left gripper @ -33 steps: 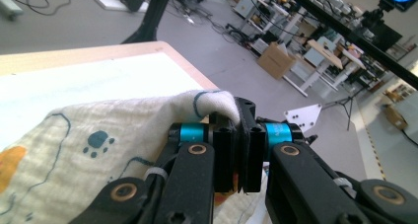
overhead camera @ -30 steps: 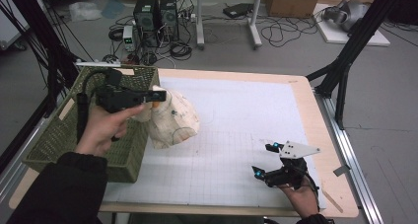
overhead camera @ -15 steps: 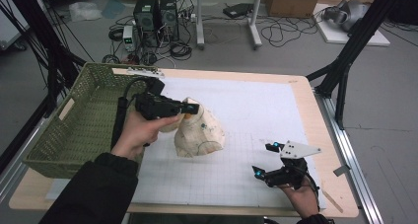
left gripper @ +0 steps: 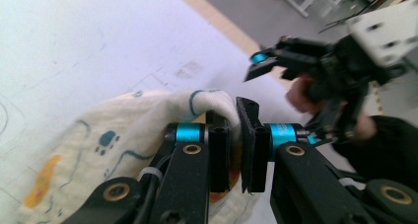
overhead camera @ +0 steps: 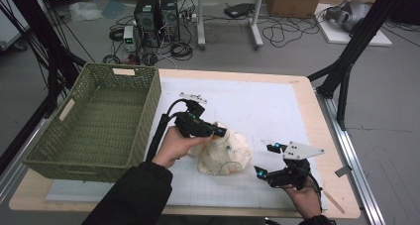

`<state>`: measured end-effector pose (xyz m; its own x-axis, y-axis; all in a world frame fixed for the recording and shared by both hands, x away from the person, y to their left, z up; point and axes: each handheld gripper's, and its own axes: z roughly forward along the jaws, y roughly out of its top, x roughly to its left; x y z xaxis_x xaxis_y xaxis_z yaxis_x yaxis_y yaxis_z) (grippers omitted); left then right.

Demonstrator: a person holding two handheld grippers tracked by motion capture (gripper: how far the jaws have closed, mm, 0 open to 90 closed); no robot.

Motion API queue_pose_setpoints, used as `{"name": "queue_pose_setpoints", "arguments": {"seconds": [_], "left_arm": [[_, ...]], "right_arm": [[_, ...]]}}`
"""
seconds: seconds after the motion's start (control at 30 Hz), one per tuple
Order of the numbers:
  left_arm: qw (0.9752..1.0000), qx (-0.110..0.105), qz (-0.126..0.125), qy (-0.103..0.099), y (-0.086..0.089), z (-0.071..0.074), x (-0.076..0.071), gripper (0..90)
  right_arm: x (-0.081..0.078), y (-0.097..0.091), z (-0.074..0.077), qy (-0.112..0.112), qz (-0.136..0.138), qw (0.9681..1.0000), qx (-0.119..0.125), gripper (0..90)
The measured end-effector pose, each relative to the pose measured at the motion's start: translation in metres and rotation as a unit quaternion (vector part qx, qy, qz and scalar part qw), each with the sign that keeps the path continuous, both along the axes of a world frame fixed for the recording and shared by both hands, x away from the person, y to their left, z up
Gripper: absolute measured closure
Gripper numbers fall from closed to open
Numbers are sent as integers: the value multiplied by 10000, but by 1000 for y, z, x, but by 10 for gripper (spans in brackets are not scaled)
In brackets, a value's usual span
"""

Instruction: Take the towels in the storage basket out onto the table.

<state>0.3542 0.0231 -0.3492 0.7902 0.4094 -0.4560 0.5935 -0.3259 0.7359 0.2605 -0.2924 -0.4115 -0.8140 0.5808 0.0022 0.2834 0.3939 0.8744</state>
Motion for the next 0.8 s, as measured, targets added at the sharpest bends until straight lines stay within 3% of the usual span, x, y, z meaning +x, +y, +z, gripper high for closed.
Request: {"name": "queue_pose_setpoints", "arguments": {"seconds": [0.1, 0.23, 0.47, 0.63, 0.8], "left_arm": [[9999, 85, 54, 55, -6, -12, 4, 824], [9989, 444, 108, -66, -14, -23, 8, 788], [9973, 699, 153, -177, -15, -25, 7, 611], [9976, 577, 220, -315, -7, -15, 2, 505], [9974, 472, 302, -461, 3, -8, -5, 476]], "right_arm": [[2, 1, -1, -7, 65, 10000, -70, 228], [6, 0, -2, 42, 166, 9998, -82, 326], [21, -2, -7, 196, 231, 9995, -130, 484], [30, -1, -11, 341, 221, 9989, -230, 534], [36, -2, -15, 458, 173, 9984, -271, 550]]}}
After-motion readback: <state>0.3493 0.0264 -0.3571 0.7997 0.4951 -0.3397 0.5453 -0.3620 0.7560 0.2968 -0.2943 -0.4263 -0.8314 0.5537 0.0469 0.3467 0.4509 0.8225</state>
